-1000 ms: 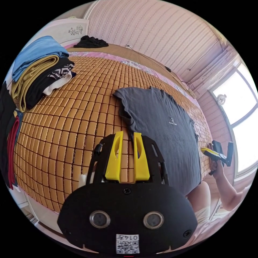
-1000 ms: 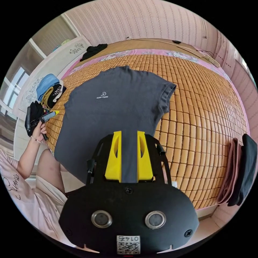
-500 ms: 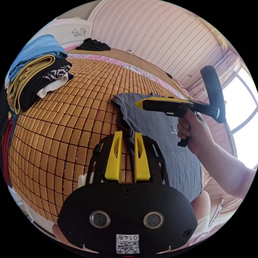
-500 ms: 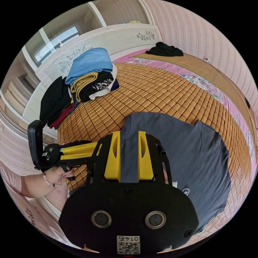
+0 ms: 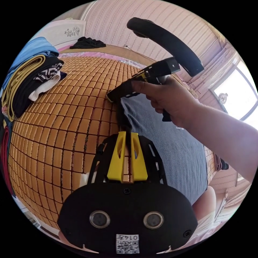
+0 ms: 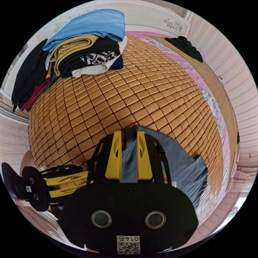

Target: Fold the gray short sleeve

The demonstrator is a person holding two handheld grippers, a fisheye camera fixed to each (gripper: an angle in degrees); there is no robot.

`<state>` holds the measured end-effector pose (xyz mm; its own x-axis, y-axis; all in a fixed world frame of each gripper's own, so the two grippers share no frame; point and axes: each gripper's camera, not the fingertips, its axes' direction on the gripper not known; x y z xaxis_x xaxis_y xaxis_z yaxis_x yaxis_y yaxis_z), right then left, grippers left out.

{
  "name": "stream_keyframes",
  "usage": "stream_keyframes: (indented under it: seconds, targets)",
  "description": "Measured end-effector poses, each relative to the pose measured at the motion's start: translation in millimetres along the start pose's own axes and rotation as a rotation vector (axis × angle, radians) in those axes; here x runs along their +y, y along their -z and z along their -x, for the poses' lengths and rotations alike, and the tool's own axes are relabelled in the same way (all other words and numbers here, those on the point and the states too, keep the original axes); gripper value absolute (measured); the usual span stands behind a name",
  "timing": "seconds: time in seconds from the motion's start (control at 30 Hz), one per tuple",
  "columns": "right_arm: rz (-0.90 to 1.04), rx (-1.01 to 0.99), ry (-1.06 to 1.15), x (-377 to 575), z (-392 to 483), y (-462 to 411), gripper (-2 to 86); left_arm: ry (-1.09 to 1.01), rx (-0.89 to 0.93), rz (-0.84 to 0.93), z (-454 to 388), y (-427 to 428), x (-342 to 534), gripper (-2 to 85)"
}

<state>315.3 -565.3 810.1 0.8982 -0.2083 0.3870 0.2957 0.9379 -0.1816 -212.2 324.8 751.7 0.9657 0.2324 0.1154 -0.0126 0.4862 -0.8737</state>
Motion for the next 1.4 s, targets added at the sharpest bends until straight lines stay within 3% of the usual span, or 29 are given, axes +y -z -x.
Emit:
stream_keyframes:
  seconds: [0.2,0.4,0.57,0.83,1.17,1.4]
  targets:
    - [-0.088,-0.020,-0.113,31,-30,19,1.1,-0.040,-0.025,0.013,-27,-1,-16,3.7]
    - [-0.233,-0.111,-0.335,121,-88,47,4.9,-0.185,0.208,-0.089,-69,22,-27,7.3]
    - [-0.124,-0.182,-0.456,184,-118,29,8.8,-0.244,0.206,-0.033,-103,18,-38,7.8]
    - [-0.256,-0.221,-0.526,261,-115,51,8.6,-0.347,0.154,0.126,-169,6,-75,7.7]
    - [-0.283,0.022,-0.866,470,-131,82,7.6,-0.679,0.177,0.241,-335,-28,-142,7.7]
    - [-0.284,0.068,-0.942,548,-133,76,7.9,-0.865,0.157,0.273,-444,-58,-171,8.1]
